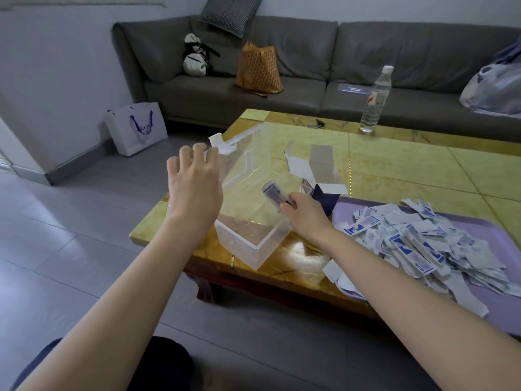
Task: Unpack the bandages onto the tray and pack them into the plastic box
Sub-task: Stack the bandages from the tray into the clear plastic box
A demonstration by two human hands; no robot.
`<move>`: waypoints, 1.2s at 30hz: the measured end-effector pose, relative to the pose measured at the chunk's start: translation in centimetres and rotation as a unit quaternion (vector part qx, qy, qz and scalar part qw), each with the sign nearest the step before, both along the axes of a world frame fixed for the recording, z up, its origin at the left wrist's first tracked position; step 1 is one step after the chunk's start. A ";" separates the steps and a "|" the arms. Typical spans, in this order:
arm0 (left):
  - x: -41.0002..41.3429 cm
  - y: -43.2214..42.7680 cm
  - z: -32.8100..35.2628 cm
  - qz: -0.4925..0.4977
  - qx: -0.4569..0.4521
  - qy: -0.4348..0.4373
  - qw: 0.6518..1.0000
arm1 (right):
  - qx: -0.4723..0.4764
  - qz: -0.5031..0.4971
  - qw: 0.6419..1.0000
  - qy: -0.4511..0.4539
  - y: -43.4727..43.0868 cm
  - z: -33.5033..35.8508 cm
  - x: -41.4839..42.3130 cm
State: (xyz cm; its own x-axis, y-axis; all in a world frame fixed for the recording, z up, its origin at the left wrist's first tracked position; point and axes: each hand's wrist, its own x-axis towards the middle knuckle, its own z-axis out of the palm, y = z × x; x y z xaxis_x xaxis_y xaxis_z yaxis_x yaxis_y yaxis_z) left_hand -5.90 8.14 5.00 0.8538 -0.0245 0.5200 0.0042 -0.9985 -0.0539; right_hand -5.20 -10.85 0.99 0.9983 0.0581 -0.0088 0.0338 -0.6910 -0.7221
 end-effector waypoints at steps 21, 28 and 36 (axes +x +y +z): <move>-1.8 -1.9 -7.0 -0.093 -0.315 0.177 0.928 | 0.006 -0.074 0.995 -0.063 -2.0 -1.6 -1.4; -0.7 -2.7 -7.4 -0.115 -0.315 0.172 0.926 | 0.046 -0.183 0.981 -0.043 -4.8 -1.7 2.1; 1.4 -3.5 -7.0 -0.144 -0.308 0.189 0.921 | -0.022 -0.168 0.984 -0.050 -6.1 -1.7 2.6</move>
State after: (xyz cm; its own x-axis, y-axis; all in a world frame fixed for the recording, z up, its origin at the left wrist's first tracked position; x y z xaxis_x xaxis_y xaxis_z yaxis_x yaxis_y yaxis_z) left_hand -4.50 4.63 -2.00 0.9809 -0.0777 0.1782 -0.1685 -0.7970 0.5800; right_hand -2.65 -16.95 -0.71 0.9567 -0.2745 0.0962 -0.1325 -0.7057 -0.6960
